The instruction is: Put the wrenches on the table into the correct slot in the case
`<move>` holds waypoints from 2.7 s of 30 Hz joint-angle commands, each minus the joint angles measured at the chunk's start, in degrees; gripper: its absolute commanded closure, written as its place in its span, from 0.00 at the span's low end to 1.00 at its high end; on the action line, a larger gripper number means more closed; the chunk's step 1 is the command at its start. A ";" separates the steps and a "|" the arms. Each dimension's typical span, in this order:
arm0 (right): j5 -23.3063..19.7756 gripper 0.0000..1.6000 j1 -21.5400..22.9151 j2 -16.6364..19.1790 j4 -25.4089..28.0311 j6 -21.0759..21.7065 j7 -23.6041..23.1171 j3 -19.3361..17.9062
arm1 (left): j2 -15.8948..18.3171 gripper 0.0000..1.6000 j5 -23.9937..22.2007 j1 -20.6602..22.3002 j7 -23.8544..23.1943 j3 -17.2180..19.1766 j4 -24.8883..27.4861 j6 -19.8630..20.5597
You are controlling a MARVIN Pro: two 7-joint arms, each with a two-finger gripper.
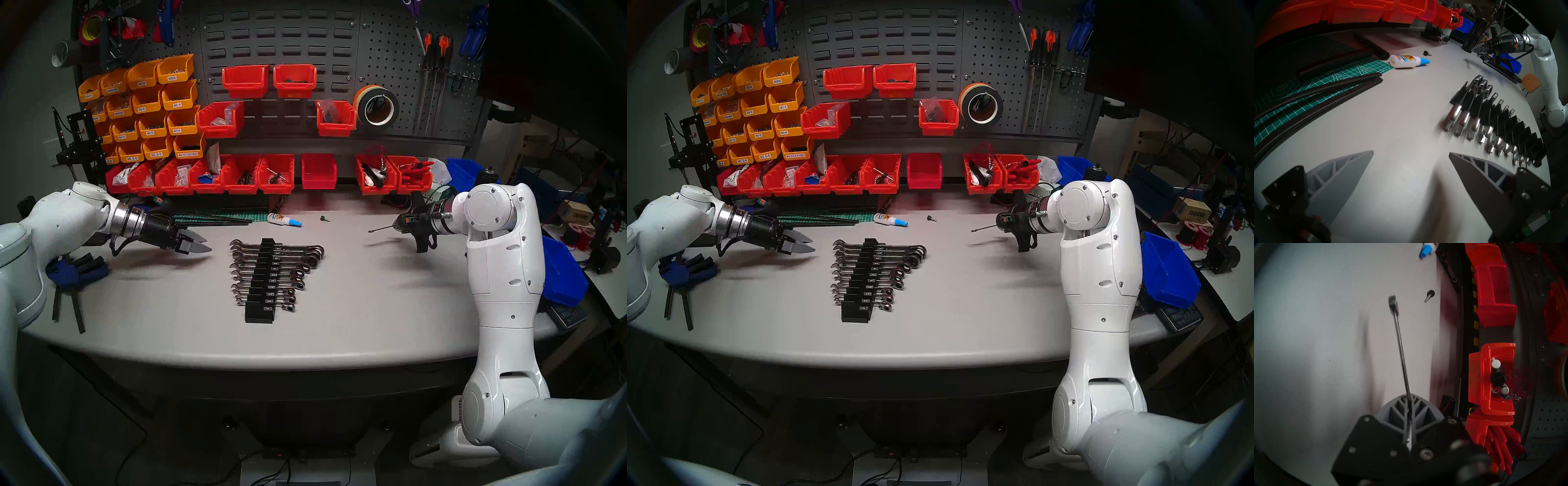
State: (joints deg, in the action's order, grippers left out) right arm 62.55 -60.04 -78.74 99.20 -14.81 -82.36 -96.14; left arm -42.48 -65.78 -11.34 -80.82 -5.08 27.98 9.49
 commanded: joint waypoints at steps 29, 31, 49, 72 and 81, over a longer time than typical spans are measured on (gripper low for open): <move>-4.94 1.00 -3.99 -1.04 13.21 11.83 -2.64 11.90 | -0.09 0.00 -0.14 1.52 -0.10 0.58 -0.11 -0.03; -5.20 1.00 -4.10 -1.14 13.69 12.51 -2.64 12.82 | -0.09 0.00 -0.14 1.52 -0.10 0.58 -0.11 -0.03; -8.41 1.00 -1.63 -0.62 15.03 17.16 -2.64 15.89 | -0.08 0.00 -0.14 1.51 -0.09 0.58 -0.10 -0.03; -12.54 1.00 -1.15 -0.62 17.39 24.81 -2.64 21.18 | -0.10 0.00 -0.13 1.53 -0.11 0.58 -0.12 -0.02; -15.54 1.00 -1.32 0.96 19.34 25.65 -2.64 24.90 | -0.09 0.00 -0.14 1.52 -0.10 0.58 -0.12 -0.02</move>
State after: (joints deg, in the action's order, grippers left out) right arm 49.02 -62.84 -78.85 115.66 10.05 -85.15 -72.93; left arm -42.47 -65.78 -11.34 -80.83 -5.07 27.98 9.51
